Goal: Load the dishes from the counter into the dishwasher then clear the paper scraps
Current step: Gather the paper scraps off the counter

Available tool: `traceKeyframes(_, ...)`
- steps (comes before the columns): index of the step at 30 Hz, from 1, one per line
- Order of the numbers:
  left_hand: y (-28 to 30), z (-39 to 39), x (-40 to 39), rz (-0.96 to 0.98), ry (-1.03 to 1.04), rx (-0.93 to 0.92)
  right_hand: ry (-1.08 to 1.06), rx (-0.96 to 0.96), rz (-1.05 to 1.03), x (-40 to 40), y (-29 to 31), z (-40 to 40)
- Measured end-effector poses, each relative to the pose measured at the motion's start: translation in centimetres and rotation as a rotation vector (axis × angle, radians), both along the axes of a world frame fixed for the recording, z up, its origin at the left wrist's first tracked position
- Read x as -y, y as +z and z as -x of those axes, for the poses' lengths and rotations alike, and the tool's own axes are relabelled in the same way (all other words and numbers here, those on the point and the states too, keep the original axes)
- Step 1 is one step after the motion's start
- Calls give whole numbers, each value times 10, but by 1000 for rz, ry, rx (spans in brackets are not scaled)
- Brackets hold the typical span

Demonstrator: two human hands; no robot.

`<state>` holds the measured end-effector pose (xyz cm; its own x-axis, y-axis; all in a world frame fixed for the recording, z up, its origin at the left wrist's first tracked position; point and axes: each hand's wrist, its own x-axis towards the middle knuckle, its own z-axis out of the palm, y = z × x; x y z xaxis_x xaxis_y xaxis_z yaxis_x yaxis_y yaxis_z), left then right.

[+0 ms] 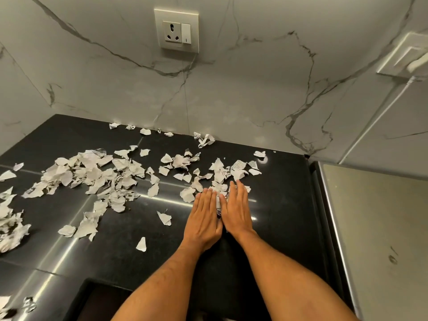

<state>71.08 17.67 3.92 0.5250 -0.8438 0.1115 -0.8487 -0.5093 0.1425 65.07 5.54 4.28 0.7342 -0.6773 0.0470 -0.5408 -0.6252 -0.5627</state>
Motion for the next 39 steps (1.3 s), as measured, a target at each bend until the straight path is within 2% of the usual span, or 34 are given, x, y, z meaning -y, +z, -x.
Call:
traceKeyframes(4,-9,-31,-20,26,88,3,70,28,-34,-15,0,-42)
traceKeyframes(9,-7,-67,-54,27,284,64,266,70,-89,-43,7,-89)
traceKeyframes(12,4,-78,-54,78,328,57,340,111,-40,-39,15,-96)
traceKeyframes(18,29,-68,17,230,197,-6,126,124,88,46,27,-70)
traceKeyframes(25,18,-37,101,107,29,-38,-122,-47,97,137,18,-29)
traceKeyframes(32,-2,-43,121,67,10,-8,-99,-114,106,174,9,-51)
traceKeyframes(36,-10,-59,120,62,68,-35,-74,-228,142,174,2,-77)
traceKeyframes(39,-11,-73,116,40,75,-10,-16,-205,123,161,3,-99)
